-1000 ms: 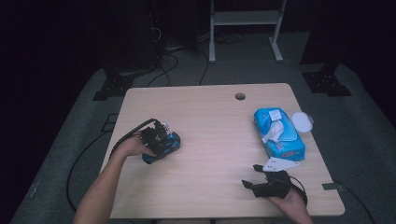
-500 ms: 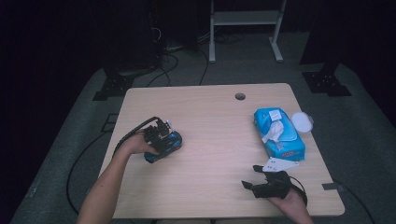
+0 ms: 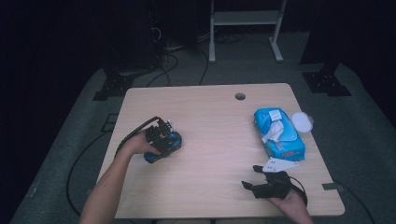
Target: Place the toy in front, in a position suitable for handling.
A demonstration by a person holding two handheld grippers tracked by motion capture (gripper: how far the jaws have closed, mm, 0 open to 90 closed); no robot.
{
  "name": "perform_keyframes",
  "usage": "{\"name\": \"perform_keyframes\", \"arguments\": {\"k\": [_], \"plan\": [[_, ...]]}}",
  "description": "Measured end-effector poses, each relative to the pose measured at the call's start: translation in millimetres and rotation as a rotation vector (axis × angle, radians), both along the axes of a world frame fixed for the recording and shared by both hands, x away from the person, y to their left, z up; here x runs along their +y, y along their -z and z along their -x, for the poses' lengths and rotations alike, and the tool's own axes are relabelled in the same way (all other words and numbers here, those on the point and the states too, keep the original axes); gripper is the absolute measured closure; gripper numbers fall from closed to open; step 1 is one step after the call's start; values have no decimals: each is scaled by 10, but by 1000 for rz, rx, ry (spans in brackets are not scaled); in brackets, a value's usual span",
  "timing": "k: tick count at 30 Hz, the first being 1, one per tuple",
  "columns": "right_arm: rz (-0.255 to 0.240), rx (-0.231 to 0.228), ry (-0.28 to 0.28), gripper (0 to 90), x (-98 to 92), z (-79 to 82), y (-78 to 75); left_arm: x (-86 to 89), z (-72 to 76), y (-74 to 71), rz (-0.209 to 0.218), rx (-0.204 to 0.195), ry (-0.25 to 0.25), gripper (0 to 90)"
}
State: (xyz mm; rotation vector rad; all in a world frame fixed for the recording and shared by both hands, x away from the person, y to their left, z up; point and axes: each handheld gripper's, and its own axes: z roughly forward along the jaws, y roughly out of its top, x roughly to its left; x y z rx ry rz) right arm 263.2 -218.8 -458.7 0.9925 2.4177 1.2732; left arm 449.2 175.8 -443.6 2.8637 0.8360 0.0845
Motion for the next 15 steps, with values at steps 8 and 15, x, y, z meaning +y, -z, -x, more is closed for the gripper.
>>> {"name": "perform_keyframes", "arguments": {"k": [8,15], "plan": [[1,-1,5,234,-16,2,-6,-7,35,-17,-25,-29,44,261],[0,-3,3,234,-7,0,-3,-16,65,-29,-32,-43,71,261]]}}
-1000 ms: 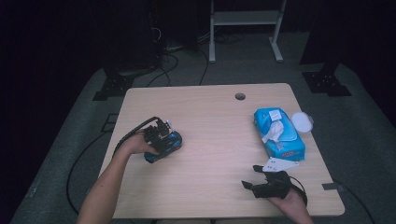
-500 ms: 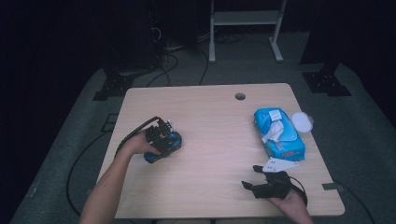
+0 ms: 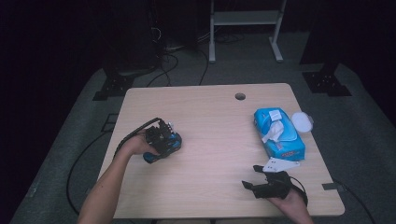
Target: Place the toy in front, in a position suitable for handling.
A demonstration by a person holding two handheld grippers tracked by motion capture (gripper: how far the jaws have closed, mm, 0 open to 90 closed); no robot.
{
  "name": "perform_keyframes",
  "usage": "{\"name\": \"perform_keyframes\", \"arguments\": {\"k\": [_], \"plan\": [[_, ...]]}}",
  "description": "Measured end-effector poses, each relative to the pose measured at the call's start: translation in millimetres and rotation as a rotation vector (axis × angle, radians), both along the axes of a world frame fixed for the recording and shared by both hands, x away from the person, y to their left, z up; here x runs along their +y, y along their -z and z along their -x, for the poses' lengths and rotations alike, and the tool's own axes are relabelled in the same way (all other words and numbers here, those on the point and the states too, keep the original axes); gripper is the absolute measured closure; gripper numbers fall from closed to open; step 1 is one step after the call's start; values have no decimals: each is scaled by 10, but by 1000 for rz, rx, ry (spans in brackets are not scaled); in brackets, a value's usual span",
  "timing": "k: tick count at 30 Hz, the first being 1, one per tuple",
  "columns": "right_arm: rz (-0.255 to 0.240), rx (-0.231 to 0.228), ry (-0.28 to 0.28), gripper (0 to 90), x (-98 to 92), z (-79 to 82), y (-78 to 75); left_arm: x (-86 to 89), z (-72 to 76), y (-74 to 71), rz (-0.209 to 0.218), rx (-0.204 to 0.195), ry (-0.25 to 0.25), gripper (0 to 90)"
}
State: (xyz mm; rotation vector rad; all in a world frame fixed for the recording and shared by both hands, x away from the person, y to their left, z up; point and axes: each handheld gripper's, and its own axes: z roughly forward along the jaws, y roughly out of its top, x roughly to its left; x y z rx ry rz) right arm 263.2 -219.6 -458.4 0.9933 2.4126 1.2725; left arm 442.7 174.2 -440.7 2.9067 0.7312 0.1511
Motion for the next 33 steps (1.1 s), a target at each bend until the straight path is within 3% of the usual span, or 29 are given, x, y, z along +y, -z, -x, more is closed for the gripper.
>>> {"name": "perform_keyframes", "arguments": {"k": [6,9,10,16,22,26,33], "plan": [[0,0,1,234,0,1,0,8,12,-69,13,-8,8,262],[-1,0,1,234,2,-1,1,11,17,-124,26,-36,7,263],[-1,0,1,234,2,-1,-1,14,17,-145,39,-25,3,263],[-5,-6,8,234,-20,-8,-15,-129,112,-297,47,-53,61,263],[-13,-12,21,234,-56,-2,-36,-465,271,-451,71,-88,164,263],[-22,-15,32,234,-98,1,-55,-749,389,-530,75,-98,257,262],[-40,-27,57,234,-205,14,-86,-1234,584,-546,97,-101,369,262]]}}
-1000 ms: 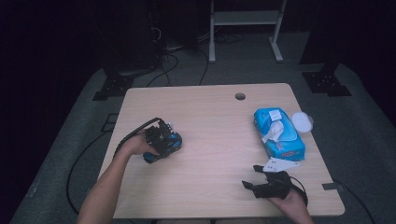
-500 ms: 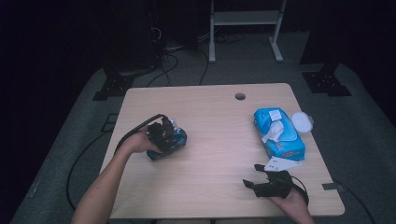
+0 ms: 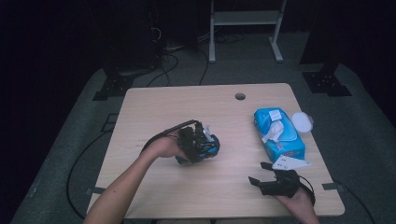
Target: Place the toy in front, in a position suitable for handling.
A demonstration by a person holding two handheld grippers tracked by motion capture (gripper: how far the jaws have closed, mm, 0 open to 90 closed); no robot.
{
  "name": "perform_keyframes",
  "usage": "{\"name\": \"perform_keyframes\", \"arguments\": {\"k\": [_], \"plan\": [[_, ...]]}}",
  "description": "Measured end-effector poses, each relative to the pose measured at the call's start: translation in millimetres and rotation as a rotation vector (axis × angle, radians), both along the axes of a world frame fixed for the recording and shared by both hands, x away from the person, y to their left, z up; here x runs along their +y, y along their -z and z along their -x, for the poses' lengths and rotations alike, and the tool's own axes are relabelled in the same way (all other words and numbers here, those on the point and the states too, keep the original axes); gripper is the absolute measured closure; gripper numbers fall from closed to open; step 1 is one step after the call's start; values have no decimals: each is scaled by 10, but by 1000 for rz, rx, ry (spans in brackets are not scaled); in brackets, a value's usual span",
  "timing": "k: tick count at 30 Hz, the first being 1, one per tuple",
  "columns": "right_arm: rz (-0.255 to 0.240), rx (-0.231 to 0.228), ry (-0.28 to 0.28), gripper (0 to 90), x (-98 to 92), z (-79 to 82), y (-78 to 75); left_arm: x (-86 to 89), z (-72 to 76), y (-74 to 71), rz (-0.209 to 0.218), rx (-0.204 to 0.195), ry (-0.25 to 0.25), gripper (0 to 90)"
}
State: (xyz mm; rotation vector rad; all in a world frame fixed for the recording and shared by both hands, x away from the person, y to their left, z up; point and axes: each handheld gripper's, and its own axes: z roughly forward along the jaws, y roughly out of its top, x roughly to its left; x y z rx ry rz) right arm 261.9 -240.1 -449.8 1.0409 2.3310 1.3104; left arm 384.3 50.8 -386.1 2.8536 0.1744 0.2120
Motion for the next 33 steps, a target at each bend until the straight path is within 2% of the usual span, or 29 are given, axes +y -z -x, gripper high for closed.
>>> {"name": "perform_keyframes", "arguments": {"k": [7,13,14,18,29,33], "plan": [[-13,-5,23,234,-97,9,-17,-330,94,137,-15,20,67,262],[-17,-3,33,234,-140,6,-17,-454,146,285,-14,38,86,262],[-16,-2,34,234,-143,7,-15,-482,155,345,-29,45,96,262],[-18,0,34,234,-138,8,-10,-521,182,425,-37,49,104,261],[-14,3,26,234,-108,3,-1,-545,213,519,-40,60,107,262],[-13,1,26,234,-108,6,-3,-549,213,572,-61,66,118,261]]}}
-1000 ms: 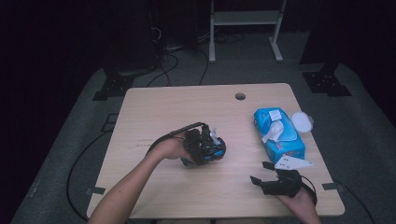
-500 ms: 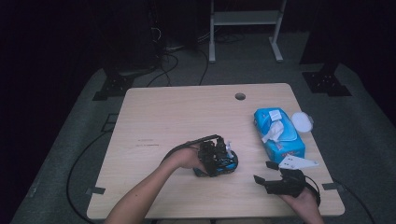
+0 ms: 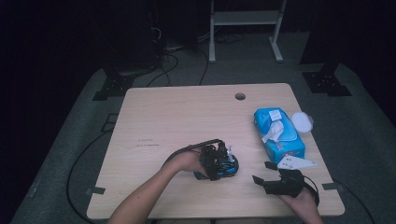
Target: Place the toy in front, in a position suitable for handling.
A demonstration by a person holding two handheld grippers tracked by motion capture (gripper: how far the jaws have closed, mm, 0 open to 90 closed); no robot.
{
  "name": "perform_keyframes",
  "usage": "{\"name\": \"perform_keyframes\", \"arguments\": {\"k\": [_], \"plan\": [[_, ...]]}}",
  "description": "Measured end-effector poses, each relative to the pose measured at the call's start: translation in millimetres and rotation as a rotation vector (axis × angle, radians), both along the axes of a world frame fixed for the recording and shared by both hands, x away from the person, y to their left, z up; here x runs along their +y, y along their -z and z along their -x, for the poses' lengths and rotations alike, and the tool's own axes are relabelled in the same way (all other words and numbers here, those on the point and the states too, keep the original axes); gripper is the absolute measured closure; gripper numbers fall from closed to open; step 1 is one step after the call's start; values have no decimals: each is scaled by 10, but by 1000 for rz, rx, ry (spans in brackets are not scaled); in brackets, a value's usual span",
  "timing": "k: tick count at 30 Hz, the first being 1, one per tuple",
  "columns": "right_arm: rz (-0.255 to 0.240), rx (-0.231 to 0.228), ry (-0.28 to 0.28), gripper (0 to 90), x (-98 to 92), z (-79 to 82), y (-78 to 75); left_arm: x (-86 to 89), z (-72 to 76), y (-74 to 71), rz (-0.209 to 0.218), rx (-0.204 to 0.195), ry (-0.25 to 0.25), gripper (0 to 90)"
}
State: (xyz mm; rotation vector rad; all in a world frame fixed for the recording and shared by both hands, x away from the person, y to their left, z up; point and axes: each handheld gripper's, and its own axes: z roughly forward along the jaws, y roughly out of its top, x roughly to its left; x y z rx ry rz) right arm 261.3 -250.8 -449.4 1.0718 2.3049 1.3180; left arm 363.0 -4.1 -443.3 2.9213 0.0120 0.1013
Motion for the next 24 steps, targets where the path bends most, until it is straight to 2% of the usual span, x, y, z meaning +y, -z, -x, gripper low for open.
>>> {"name": "perform_keyframes", "arguments": {"k": [5,10,12,13,14,15,16,17,19,20,21,24], "plan": [[5,-1,1,234,-1,-2,4,17,-5,28,34,25,-25,259],[15,-5,-3,234,29,7,-7,56,-1,34,65,20,-34,255],[18,-9,-7,234,34,6,-14,66,0,26,78,14,-42,213],[17,-30,-8,234,41,11,-60,92,-3,-14,113,14,-60,194],[17,-30,-8,234,41,11,-60,92,-3,-14,113,14,-60,185],[19,-40,-8,234,39,11,-87,117,-1,-57,144,10,-71,185],[24,-76,8,235,16,-3,-186,145,4,-101,171,5,-80,154],[26,-92,14,236,-1,-18,-222,167,7,-127,189,-4,-84,145],[38,-121,41,236,-56,-78,-323,223,23,-177,230,-15,-95,127],[42,-137,57,236,-89,-118,-370,223,23,-177,230,-15,-95,120],[42,-137,57,236,-89,-118,-370,259,36,-198,252,-23,-99,120],[83,-163,107,237,-184,-292,-480,393,75,-235,313,-48,-121,105]]}}
